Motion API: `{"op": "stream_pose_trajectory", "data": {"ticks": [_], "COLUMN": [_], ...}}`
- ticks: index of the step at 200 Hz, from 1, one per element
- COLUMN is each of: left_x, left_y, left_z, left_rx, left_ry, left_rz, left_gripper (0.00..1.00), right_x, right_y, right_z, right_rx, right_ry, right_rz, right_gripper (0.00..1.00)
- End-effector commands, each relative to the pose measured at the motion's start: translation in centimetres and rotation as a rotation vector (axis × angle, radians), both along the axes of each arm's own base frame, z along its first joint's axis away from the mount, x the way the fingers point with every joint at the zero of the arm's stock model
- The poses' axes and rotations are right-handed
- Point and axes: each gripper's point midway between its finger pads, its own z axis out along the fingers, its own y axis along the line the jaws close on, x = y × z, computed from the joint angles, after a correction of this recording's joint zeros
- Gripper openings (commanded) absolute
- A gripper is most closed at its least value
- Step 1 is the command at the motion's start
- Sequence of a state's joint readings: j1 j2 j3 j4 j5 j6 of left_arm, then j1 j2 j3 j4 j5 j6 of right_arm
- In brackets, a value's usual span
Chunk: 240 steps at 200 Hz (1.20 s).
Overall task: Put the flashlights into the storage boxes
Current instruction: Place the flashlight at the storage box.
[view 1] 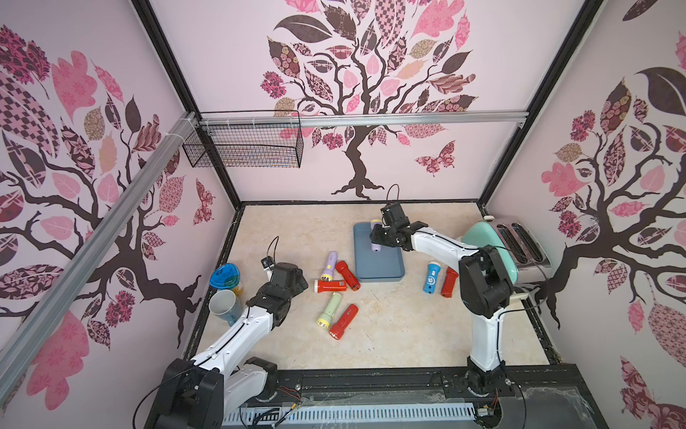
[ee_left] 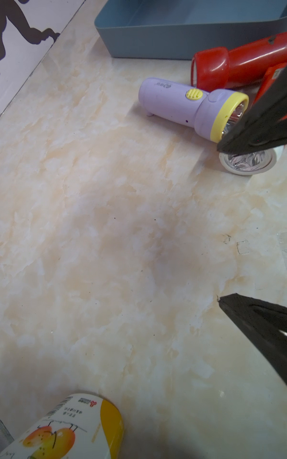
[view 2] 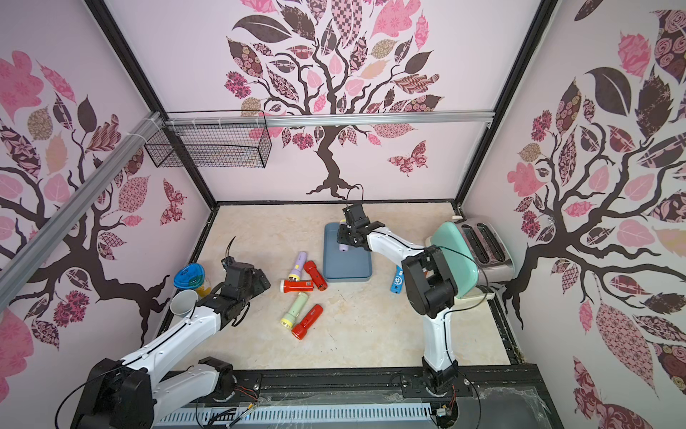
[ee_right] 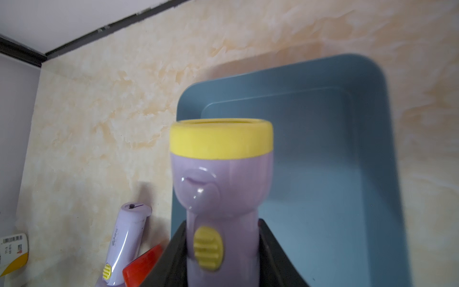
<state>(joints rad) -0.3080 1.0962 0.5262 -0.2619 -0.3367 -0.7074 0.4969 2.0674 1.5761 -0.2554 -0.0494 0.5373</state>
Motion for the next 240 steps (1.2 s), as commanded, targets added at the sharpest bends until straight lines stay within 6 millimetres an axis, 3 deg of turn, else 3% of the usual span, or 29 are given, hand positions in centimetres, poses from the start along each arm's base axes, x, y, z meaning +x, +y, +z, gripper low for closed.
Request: {"op": "stream_pose_trajectory", "data": {"ticks": [1,71,113,147,170,195,216,240], "left_x": [0.2,0.6,0.8,0.8,0.8,0.8,0.9,1.0], "left_y": [0.1,-0.4,-0.8,-0.5,-0.5,-1.2,-2.6,-4.8], "left_z": [-0.3,-0.7,-1.0,-1.1,-1.1,-0.9,-0.8,-0.5], "left_rx": [-0.001,-0.018,-0.02,-0.012,-0.01,-0.021,-0.074,-0.14], "left_ry": [-0.002,0.015,0.035,0.037,0.037,0.03,-0.01,-0.05], "left_rz": [0.007,-0.002,-0.017,-0.009,-0.011,-0.055,-0.129,-0.247], "left_gripper": [0.91,0.91,0.92,0.92,0.92,0.97,0.97,0.97], "right_x": [1.2,2.1,2.9,3.2,2.9,2.1,0.4,-3.1], "right_y": [2.2,3.9,4.7,4.8,4.7,3.5,-0.3,-6.5], "right_z": [-1.7,-5.2,-5.1,-4.7,-3.1,1.6,6.3,8.9], "right_rx": [0.028,0.056,0.087,0.084,0.084,0.041,-0.057,-0.213], "right_ry": [0.012,0.065,0.073,0.081,0.067,0.001,-0.111,-0.278], "right_rz": [0.048,0.06,0.055,0.049,0.061,0.071,0.017,-0.078], "right_gripper": [0.36,0.39,0.43,0.54,0.56,0.64,0.76,0.82]}}
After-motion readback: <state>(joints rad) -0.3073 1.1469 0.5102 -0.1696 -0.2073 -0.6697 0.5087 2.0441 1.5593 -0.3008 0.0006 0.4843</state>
